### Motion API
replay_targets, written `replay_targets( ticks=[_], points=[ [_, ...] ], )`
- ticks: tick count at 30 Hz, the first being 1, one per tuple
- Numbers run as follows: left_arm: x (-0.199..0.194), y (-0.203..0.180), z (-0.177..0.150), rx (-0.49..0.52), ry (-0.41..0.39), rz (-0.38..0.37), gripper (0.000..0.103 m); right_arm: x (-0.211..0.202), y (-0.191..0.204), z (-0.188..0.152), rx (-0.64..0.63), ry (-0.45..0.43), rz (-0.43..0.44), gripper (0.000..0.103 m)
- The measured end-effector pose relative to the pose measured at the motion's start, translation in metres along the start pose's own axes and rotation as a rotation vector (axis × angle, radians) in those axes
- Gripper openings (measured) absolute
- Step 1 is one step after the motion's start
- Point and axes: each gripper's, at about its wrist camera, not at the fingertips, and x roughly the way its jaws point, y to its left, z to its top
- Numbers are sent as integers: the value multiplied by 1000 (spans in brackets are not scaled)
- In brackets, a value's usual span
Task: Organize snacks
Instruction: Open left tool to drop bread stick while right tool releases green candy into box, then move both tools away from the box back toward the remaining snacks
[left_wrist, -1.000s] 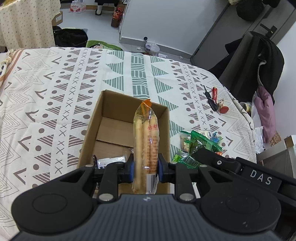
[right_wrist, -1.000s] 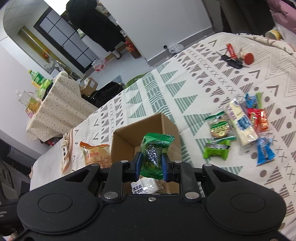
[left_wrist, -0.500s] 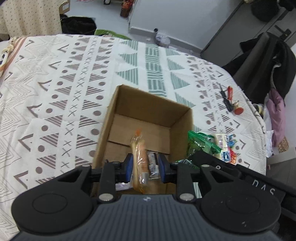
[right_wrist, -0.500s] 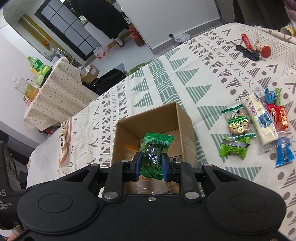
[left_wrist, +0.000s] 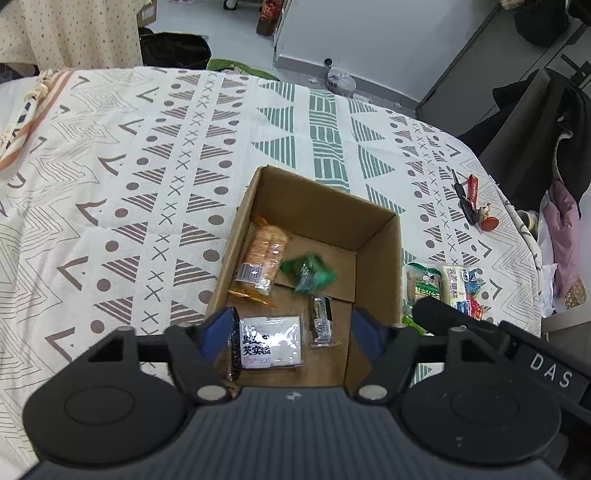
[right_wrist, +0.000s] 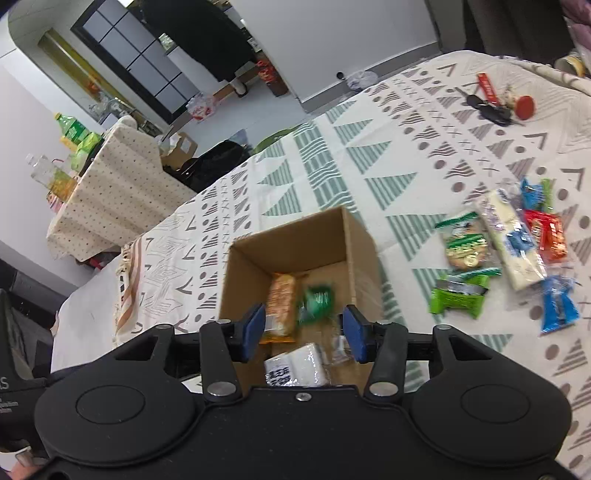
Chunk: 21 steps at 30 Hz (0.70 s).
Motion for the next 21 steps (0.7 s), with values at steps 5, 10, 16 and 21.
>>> replay_targets(
  ticks=[5, 10, 16, 21],
  points=[
    [-7, -12, -8, 21, -12, 2, 81, -15, -16, -5, 17, -14, -12, 56],
    [-12, -27, -19, 34, -24, -4, 86, -31, -33, -9, 18, -37, -28, 67],
    [-14, -49, -36, 55, -21, -17, 86, -52, -56, -13, 22, -57, -43, 72],
    [-15, -70, -46, 81, -17, -30, 86, -67, -78, -16, 41, -68, -55, 73]
  ],
)
